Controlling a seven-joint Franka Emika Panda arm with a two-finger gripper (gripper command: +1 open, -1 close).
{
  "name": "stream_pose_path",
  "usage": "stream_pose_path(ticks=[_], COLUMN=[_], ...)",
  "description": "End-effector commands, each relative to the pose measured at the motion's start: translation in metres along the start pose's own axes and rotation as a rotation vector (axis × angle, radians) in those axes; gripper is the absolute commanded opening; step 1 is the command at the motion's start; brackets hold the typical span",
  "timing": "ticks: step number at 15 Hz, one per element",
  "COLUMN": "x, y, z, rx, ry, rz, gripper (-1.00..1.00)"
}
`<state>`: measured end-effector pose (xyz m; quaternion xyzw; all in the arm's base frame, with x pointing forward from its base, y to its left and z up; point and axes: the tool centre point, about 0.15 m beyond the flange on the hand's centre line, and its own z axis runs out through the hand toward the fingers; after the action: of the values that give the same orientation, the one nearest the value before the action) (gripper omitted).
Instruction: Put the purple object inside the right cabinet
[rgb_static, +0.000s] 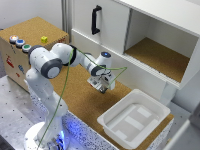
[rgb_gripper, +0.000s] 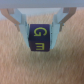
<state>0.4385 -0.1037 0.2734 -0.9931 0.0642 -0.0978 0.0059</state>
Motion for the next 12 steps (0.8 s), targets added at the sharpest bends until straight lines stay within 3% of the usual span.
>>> stream_pose_path(ticks=[1,4,7,12], x=[0.033,0.066,0.112,0.189], y=[0.054,0.086,0.114,0.152], z=[-0.109,-0.143,-0.173,-0.2], rx=[0.035,0.051,0.028,0.012], ry=[0.139,0.218,0.283,0.3], rz=[0.053,0.103,0.142,0.186], gripper=[-1.0,-1.0,-1.0,-1.0])
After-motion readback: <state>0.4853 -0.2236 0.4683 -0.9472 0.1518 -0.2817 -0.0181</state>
